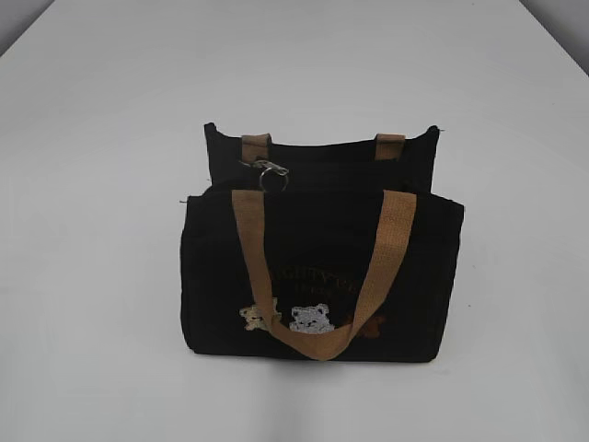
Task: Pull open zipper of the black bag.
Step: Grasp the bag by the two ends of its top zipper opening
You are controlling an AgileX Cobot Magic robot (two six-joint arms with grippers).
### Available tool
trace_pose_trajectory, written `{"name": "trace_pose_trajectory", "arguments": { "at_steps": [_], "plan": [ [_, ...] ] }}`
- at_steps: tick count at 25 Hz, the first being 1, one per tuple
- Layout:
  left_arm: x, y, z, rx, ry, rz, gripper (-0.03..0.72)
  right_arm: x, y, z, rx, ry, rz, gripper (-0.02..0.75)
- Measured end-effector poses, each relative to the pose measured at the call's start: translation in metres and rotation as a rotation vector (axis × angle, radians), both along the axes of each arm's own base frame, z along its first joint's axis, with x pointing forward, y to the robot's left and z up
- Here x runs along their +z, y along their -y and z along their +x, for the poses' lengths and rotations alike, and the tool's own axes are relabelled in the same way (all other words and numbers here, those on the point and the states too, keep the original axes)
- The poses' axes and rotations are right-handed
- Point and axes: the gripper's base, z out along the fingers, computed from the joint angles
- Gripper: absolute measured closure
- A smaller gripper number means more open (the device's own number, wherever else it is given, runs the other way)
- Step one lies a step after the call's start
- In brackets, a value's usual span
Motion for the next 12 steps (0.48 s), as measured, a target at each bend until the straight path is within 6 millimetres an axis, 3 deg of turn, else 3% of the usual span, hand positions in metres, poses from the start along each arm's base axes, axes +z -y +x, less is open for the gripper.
{"name": "trace_pose_trajectory", "arguments": {
  "at_steps": [12],
  "plan": [
    [0.0000,0.0000,0.0000,0.000,0.000,0.000,0.452,0.0000,0.0000,0.0000,0.000,0.000,0.001,0.233]
  ]
}}
